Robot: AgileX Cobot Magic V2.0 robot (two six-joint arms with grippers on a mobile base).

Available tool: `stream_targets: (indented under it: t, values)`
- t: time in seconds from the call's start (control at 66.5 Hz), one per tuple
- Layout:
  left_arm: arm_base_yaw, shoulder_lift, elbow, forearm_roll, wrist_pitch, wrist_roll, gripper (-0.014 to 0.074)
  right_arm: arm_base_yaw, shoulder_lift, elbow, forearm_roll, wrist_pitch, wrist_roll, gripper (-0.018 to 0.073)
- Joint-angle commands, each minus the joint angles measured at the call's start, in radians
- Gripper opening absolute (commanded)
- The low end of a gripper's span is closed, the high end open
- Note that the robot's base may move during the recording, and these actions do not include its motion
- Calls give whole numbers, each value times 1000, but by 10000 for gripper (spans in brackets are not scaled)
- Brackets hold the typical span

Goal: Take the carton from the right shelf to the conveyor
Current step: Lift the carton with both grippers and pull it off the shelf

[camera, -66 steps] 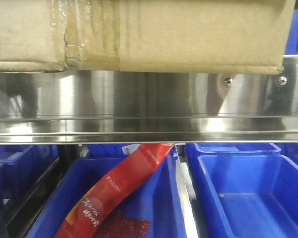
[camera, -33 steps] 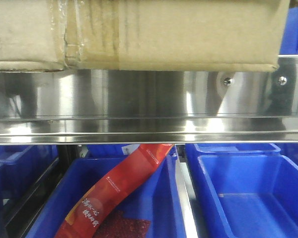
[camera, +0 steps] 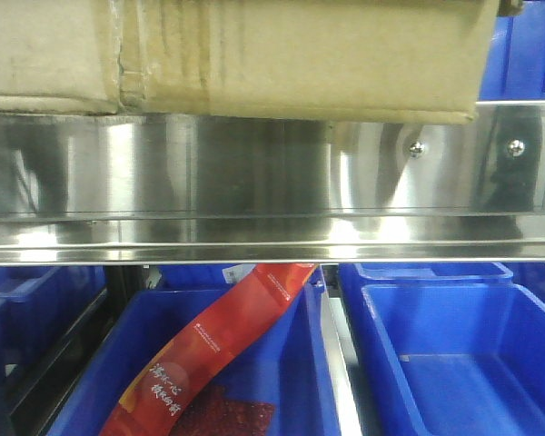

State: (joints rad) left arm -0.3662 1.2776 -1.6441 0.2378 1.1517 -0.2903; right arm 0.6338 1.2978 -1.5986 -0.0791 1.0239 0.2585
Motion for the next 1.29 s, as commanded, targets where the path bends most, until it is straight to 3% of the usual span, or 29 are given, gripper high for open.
stream_targets:
  t: [0.0, 0.346, 1.279]
  values:
    - [-7, -6, -5, -33, -88, -4, -9, 7, -7, -4, 39, -72, -29, -67]
    - [-7, -6, -5, -33, -177, -4, -9, 7, -7, -4, 39, -72, -29, -67]
    - [-7, -6, -5, -33, -177, -4, -9, 7, -6, -4, 39, -75, -29, -67]
